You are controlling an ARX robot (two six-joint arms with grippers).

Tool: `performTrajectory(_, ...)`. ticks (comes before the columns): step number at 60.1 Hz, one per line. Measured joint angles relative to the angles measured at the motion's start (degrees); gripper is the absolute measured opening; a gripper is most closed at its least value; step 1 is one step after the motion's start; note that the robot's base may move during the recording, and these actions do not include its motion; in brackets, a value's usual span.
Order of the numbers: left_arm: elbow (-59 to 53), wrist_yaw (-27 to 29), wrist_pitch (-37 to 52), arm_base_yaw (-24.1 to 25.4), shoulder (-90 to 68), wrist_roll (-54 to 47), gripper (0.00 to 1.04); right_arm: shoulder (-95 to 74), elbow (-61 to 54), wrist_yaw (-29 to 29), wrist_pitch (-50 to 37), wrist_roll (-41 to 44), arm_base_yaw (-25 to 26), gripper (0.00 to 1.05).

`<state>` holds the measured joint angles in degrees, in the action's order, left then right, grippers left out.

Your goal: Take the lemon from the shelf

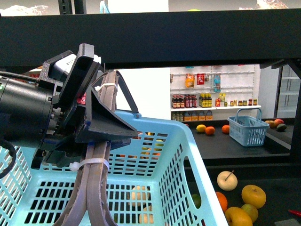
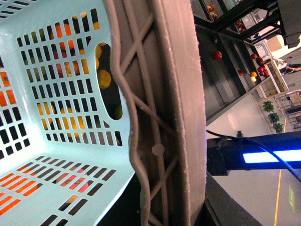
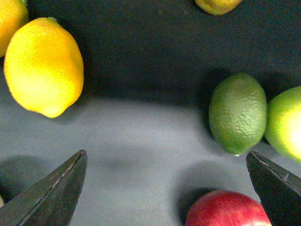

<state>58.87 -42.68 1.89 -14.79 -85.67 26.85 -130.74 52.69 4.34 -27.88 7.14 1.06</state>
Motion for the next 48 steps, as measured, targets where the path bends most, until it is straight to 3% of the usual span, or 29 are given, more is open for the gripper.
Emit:
performTrajectory(9,0.0,0.07,0.0,0.0,0.0,-0.02,0.15,-8.39,8.94,3.52,0.83,-3.52,-3.76,1.02)
performTrajectory(23,0.0,0.04,0.0,0.0,0.0,0.0,0.15,-13.88,14.95,2.51,2.93,-9.05,-7.45,1.02)
performTrajectory(48,0.0,0.02,0.0,0.0,0.0,0.0,0.15,-16.24,20.31,0.87,5.68,-15.67,-9.64,1.02)
